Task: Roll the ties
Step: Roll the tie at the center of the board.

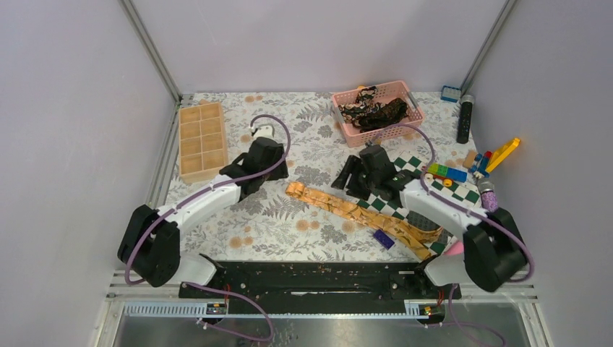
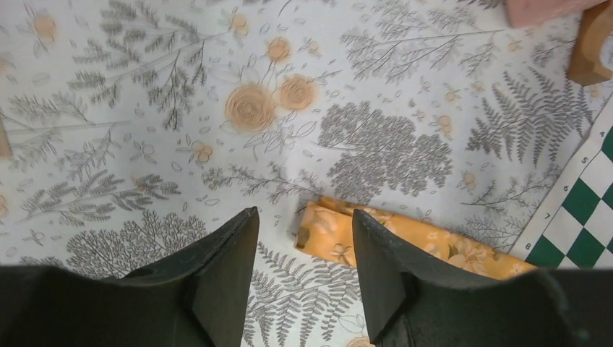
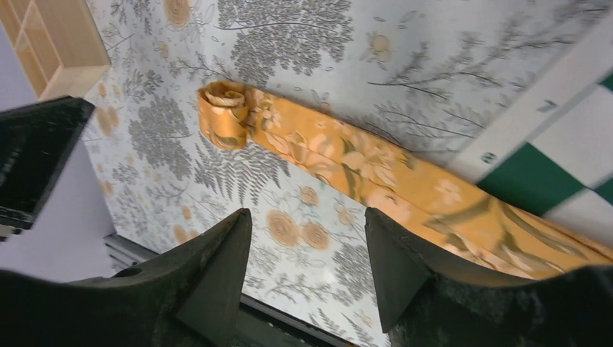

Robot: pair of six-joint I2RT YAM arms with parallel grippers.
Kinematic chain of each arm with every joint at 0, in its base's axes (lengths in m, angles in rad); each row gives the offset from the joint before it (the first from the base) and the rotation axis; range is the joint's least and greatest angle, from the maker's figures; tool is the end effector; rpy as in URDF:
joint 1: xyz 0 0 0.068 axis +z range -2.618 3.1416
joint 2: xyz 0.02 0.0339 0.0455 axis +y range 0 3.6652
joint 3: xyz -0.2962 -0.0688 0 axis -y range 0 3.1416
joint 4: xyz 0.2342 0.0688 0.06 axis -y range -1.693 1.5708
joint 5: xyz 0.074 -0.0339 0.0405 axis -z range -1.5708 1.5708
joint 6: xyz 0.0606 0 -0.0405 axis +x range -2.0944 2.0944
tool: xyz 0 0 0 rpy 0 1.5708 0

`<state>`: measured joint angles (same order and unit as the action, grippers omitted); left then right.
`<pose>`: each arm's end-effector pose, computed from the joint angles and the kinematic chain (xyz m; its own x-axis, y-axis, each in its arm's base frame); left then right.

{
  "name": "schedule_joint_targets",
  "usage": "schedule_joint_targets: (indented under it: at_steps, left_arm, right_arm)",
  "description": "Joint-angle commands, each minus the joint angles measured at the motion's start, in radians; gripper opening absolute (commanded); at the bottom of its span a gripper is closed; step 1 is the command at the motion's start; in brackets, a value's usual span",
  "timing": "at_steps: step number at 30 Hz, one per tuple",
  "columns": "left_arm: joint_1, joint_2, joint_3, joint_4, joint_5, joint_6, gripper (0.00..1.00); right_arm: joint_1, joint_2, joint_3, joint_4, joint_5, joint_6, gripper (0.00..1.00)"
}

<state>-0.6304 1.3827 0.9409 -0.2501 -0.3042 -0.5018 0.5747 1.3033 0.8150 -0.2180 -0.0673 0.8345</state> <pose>0.2559 -0.1642 0.2745 -0.6327 -0.1064 -0.7670 0.0818 0.9758 -0.2028 0.2319 0.1551 0.2550 -0.7995 0.3630 -0.4786 0.0106 0.8051 0.5930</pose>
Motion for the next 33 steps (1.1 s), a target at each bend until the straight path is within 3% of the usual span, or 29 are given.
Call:
schedule_joint_targets:
  at_steps: [1,8,13,33]
  left_arm:
    - [0.090,-0.012,-0.079,0.130,0.212,-0.084,0.51]
    - [0.129,-0.013,-0.116,0.159,0.227,-0.095,0.51]
    - [0.135,-0.005,-0.125,0.166,0.227,-0.102,0.50]
    - [0.150,0.037,-0.135,0.154,0.217,-0.119,0.48]
  right_arm:
    - [0.040,0.138,0.082,0.225,-0.100,0.147,0.65]
    - [0.114,0.358,0.205,0.337,-0.119,0.200,0.56]
    - [0.136,0.445,0.302,0.292,-0.117,0.169,0.52]
    - [0.168,0.567,0.367,0.181,-0.116,0.156,0.40]
